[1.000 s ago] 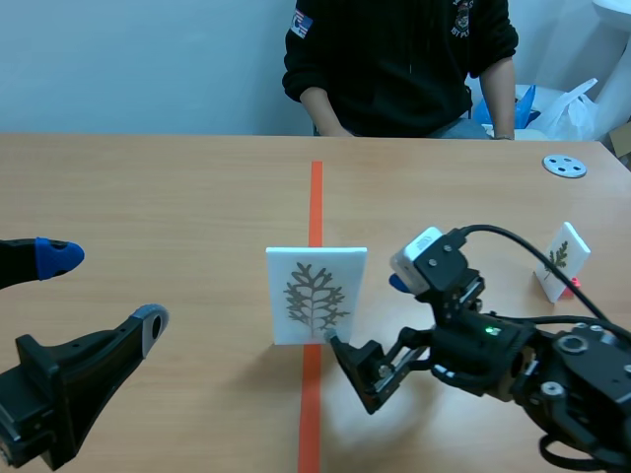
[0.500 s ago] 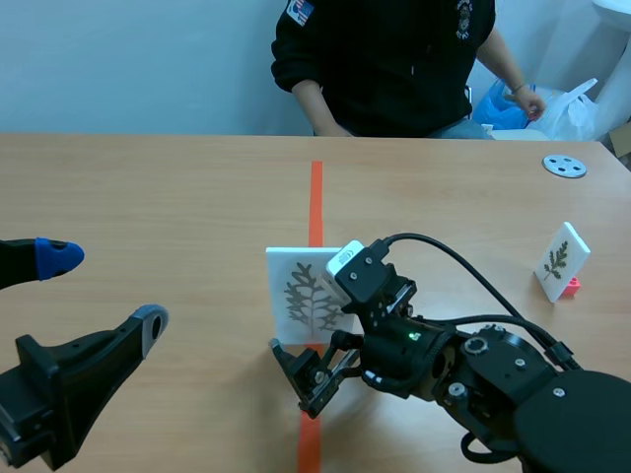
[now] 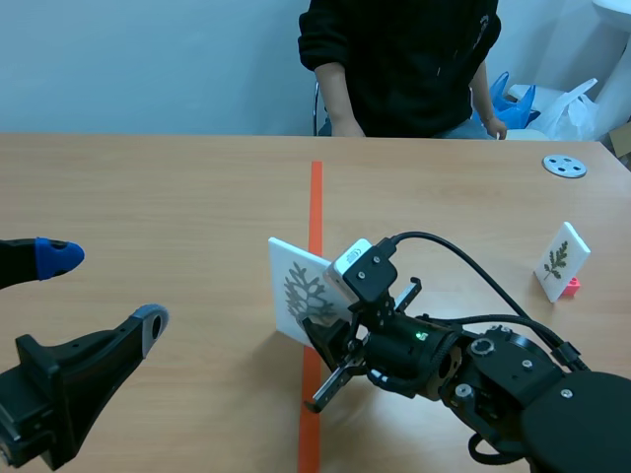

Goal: Sort the leaf by its shape. The table is split by an orange tape line. A compound leaf with several leaflets goes to the left side, a simple leaf with one blade goes to the right side. Return to the home posture when a red brick is placed on the table.

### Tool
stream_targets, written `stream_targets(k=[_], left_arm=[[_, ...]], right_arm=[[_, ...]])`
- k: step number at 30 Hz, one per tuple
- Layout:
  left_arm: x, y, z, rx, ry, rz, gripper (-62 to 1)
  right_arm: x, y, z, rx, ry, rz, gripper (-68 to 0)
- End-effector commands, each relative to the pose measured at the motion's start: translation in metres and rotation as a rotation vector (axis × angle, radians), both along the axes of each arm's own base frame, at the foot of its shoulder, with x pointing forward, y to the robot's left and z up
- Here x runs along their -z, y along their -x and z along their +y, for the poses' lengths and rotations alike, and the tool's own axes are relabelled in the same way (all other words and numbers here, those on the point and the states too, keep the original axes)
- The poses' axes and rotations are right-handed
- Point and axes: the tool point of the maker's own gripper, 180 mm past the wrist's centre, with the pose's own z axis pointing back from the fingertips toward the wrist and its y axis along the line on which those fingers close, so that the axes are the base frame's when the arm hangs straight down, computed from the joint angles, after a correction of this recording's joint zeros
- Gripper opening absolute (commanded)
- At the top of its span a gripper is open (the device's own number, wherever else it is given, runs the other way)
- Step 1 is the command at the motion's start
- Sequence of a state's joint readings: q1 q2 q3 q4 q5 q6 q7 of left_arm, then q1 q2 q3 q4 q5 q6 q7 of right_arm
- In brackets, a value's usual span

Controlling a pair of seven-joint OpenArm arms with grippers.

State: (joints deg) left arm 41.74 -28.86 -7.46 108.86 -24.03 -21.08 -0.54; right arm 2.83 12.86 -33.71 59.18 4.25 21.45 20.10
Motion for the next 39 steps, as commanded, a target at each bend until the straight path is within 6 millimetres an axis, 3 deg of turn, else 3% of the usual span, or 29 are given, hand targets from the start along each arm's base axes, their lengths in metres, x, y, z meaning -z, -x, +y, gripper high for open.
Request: stream_targets(k=[1, 8, 16, 22, 29, 34, 39], left_arm=[[-0.007, 0.000, -0.005, 0.003, 0.028, -0.020, 1.4], [-0.007, 0.000, -0.005, 0.003, 0.028, -0.020, 1.4], [-0.007, 0.000, -0.005, 0.003, 0.027, -0.019, 1.4], [-0.007, 0.000, -0.005, 0.003, 0.027, -0.019, 1.4], [-0.007, 0.000, -0.005, 0.003, 0.027, -0.019, 1.4], [-0.007, 0.000, -0.005, 0.003, 0.027, -0.019, 1.4], [-0.007, 0.000, -0.005, 0.003, 0.027, -0.020, 1.4]], right_arm=[[-0.017, -0.010, 0.000, 0.005, -0.025, -0.047, -61.3], [-0.022, -0.013, -0.002, 0.014, -0.040, -0.065, -65.9], [-0.058, -0.017, -0.022, 0.051, -0.063, -0.147, -65.9], [-0.090, -0.010, -0.062, 0.149, -0.084, -0.204, -65.8], [-0.114, -0.004, -0.118, 0.316, -0.078, -0.200, -65.8], [-0.119, 0.002, -0.159, 0.436, -0.109, -0.148, -65.8], [-0.113, 0.003, -0.191, 0.530, -0.099, -0.100, -65.8]])
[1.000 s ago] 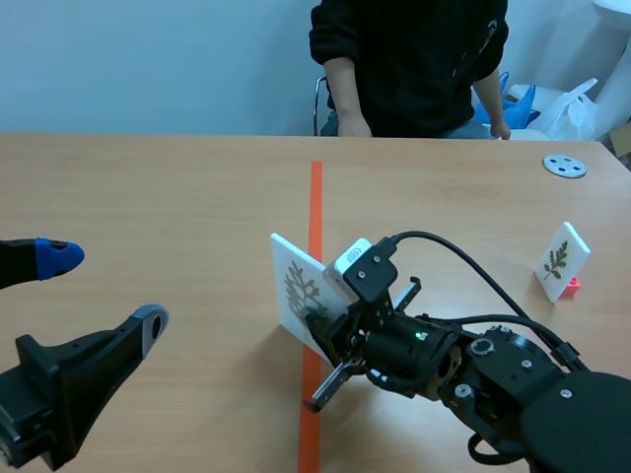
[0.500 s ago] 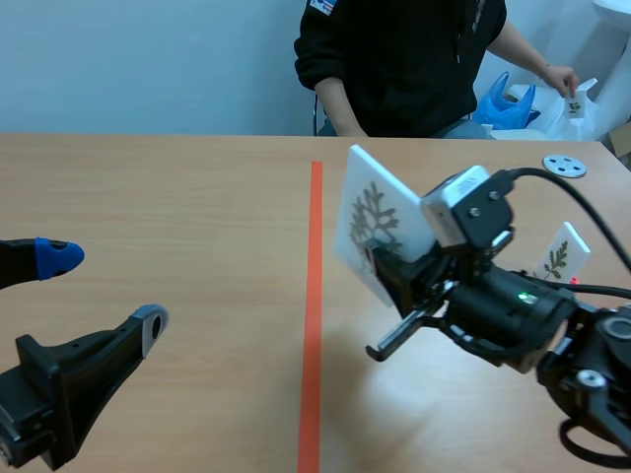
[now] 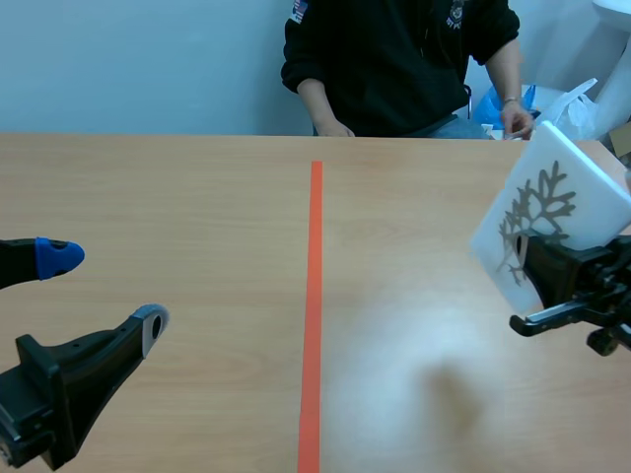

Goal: Sort the leaf by its shape. The table is split by an orange tape line. A compound leaf with several leaflets goes to the left side, a simple leaf with one blade goes to the right side. Return to the home posture when a red brick is placed on the table.

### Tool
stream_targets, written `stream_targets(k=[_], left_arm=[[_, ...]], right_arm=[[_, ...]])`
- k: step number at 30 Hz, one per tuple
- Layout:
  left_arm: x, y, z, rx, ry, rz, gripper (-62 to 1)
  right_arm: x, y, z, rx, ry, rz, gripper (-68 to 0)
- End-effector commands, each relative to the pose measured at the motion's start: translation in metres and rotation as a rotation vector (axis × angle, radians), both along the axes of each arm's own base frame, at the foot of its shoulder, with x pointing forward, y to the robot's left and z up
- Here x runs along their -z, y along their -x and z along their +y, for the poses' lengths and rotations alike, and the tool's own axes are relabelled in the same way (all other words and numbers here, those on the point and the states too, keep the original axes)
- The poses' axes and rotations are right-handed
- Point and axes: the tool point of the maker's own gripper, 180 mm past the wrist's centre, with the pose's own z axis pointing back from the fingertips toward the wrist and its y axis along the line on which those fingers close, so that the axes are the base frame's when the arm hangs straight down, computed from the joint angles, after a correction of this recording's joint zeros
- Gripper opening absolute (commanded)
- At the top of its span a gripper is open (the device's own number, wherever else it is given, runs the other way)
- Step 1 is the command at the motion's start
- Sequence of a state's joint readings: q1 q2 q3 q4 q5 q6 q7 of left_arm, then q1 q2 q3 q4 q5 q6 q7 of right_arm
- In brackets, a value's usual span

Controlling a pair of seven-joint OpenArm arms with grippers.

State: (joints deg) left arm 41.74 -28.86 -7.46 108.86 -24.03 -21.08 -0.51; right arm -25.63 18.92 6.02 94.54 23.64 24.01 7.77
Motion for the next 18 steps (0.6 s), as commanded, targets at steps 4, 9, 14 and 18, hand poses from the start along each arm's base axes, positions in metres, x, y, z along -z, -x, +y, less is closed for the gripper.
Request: stream_targets(k=[4, 9, 14, 18], left_arm=[[-0.007, 0.000, -0.005, 0.003, 0.027, -0.020, 1.4], [-0.007, 0.000, -0.005, 0.003, 0.027, -0.020, 1.4], [-0.007, 0.000, -0.005, 0.003, 0.027, -0.020, 1.4], [-0.007, 0.000, -0.005, 0.003, 0.027, -0.020, 1.4]], right_arm=[[0.005, -0.010, -0.015, 0.050, -0.008, 0.003, -65.8], [0.027, -0.017, -0.032, 0.104, -0.013, 0.044, -65.8], [0.045, -0.029, -0.050, 0.159, -0.023, 0.076, -65.8], [0.059, -0.037, -0.067, 0.222, -0.035, 0.090, -65.8]])
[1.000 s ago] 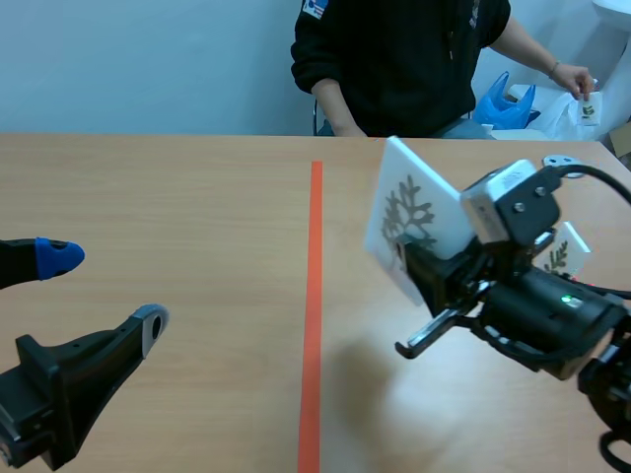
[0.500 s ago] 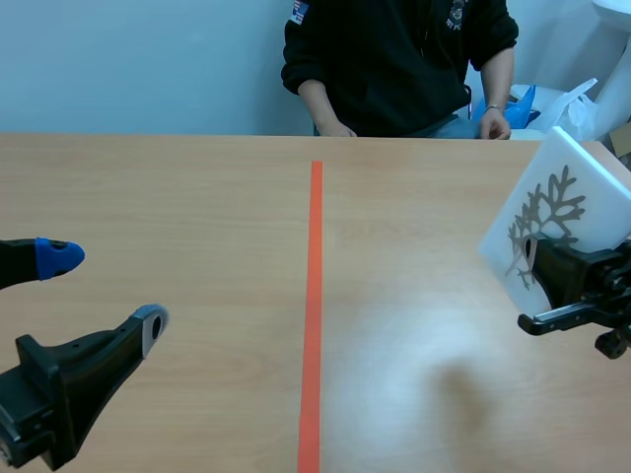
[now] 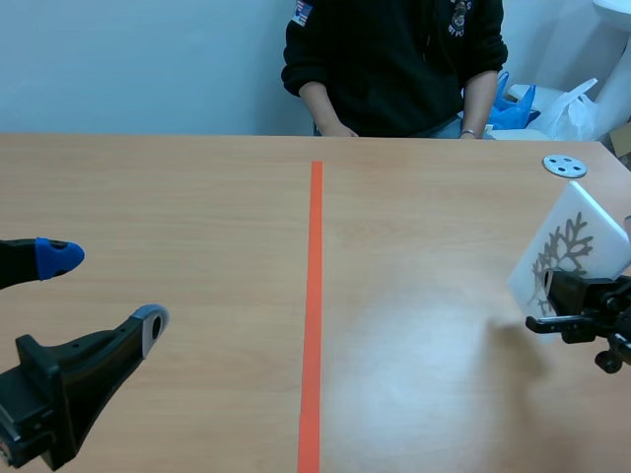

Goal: Sort the leaf by its shape. The table is split by an orange tape line. A compound leaf with several leaflets goes to the left side, a simple leaf with one blade goes to the right side. Return to the home posture when a red brick is placed on the table.

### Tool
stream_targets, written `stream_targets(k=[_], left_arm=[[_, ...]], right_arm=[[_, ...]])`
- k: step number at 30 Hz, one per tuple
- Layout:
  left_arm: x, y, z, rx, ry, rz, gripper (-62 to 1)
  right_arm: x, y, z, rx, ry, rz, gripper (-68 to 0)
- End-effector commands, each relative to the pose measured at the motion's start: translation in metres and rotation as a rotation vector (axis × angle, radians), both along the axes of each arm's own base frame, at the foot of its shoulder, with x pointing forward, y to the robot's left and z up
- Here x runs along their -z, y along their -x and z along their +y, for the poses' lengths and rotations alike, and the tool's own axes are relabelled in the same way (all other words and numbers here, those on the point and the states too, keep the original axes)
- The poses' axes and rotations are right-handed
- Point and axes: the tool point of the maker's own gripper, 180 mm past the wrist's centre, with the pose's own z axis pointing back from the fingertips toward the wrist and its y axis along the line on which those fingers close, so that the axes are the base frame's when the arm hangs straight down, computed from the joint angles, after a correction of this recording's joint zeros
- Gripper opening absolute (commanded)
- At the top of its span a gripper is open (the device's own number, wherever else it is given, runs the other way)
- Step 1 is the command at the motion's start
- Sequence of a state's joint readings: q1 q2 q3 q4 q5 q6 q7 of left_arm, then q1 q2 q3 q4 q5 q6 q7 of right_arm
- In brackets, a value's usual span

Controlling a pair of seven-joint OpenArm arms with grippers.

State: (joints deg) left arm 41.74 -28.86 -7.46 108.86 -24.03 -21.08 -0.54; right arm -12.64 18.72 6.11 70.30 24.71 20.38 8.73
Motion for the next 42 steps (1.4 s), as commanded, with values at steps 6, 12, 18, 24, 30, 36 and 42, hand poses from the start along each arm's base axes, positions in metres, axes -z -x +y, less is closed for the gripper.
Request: stream_targets(k=[6, 12, 18, 24, 30, 36, 42], left_arm=[[-0.007, 0.000, -0.005, 0.003, 0.027, -0.020, 1.4], [-0.007, 0.000, -0.005, 0.003, 0.027, -0.020, 1.4], [-0.007, 0.000, -0.005, 0.003, 0.027, -0.020, 1.4], [-0.007, 0.000, -0.005, 0.003, 0.027, -0.020, 1.4], [-0.007, 0.000, -0.005, 0.003, 0.027, -0.020, 1.4], [-0.007, 0.000, -0.005, 0.003, 0.027, -0.020, 1.4], [-0.007, 0.000, -0.005, 0.003, 0.027, -0.020, 1.4]], right_arm=[[-0.001, -0.015, -0.015, 0.067, -0.008, -0.044, -65.8], [0.012, -0.012, -0.029, 0.146, 0.012, -0.023, -65.8], [0.015, -0.010, -0.039, 0.191, 0.036, -0.014, -63.1], [0.015, -0.010, -0.039, 0.187, 0.043, -0.014, -52.4], [0.012, -0.011, -0.036, 0.149, 0.110, -0.033, -28.8], [-0.001, -0.011, -0.040, 0.135, 0.164, -0.082, -6.3], [-0.036, 0.004, -0.048, 0.129, 0.220, -0.144, -4.6]])
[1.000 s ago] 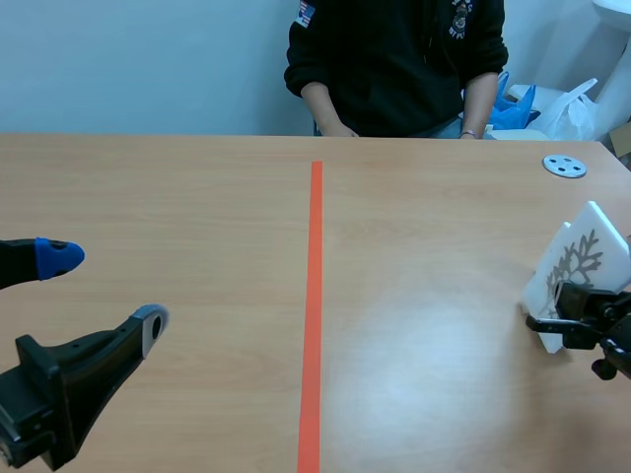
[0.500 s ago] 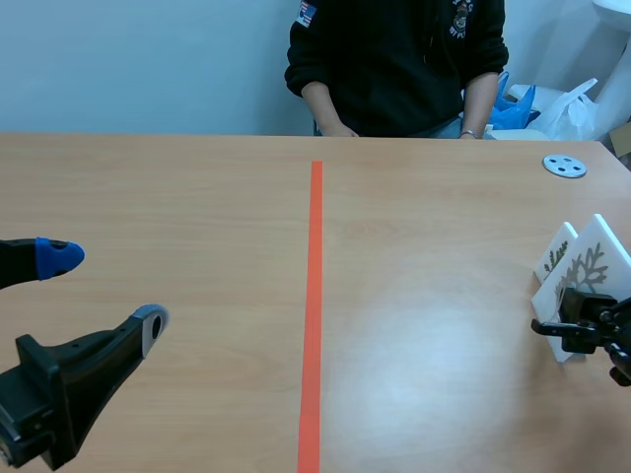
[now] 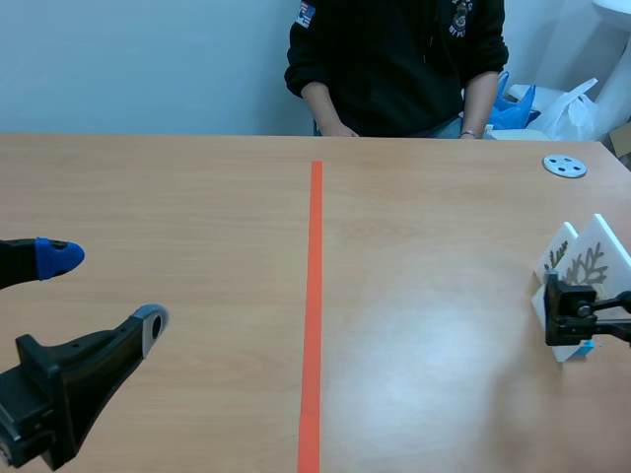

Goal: Sort the leaf by its shape. The table is split by an orange tape line. A compound leaf with several leaflets goes to the left side, a simple leaf with one blade goes to the right side. Return to the home posture when a red brick is placed on the table.

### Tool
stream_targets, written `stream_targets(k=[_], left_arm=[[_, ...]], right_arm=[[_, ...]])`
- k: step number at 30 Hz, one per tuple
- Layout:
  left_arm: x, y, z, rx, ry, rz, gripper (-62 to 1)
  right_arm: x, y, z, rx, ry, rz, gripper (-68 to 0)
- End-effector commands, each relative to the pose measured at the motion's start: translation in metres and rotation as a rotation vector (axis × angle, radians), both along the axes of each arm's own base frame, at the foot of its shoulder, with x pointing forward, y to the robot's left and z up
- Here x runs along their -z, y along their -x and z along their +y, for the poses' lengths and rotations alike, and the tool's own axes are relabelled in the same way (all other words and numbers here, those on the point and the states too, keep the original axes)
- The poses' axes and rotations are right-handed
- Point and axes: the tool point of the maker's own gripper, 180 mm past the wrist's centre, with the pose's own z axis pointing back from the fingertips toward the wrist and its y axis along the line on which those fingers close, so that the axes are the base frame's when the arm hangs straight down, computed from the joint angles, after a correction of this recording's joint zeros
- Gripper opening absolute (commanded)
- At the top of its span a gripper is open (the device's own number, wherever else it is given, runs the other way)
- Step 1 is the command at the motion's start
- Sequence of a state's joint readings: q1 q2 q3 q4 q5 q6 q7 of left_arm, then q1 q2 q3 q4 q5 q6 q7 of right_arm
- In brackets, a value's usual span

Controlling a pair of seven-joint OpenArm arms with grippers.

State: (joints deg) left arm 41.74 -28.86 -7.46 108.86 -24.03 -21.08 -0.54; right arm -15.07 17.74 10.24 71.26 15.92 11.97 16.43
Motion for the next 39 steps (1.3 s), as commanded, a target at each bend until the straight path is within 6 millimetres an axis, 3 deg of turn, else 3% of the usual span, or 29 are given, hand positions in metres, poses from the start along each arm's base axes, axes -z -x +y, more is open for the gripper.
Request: stream_targets(k=[1, 3, 8, 16, 25, 32, 36, 39], left_arm=[[-0.007, 0.000, -0.005, 0.003, 0.027, -0.020, 1.4], [-0.007, 0.000, -0.005, 0.003, 0.027, -0.020, 1.4], [-0.007, 0.000, -0.005, 0.003, 0.027, -0.020, 1.4], [-0.007, 0.000, -0.004, 0.003, 0.026, -0.019, 1.4], [-0.007, 0.000, -0.004, 0.003, 0.027, -0.019, 1.4], [-0.007, 0.000, -0.005, 0.003, 0.027, -0.019, 1.4], [-0.007, 0.000, -0.005, 0.003, 0.027, -0.019, 1.4], [-0.007, 0.000, -0.005, 0.003, 0.027, -0.019, 1.4]], right_arm=[[-0.028, 0.000, -0.008, -0.003, 0.036, -0.060, -2.8], [-0.042, 0.006, -0.008, -0.009, 0.057, -0.076, 0.4], [-0.082, 0.016, 0.002, -0.039, 0.093, -0.126, 0.4], [-0.127, 0.033, 0.039, -0.141, 0.059, -0.136, 0.4], [-0.106, 0.064, 0.072, -0.285, -0.091, 0.019, 0.4], [-0.120, 0.056, 0.073, -0.298, -0.099, -0.052, 0.4], [-0.110, 0.054, 0.070, -0.286, -0.101, -0.013, 0.4], [-0.106, 0.055, 0.082, -0.325, -0.123, -0.004, 0.4]])
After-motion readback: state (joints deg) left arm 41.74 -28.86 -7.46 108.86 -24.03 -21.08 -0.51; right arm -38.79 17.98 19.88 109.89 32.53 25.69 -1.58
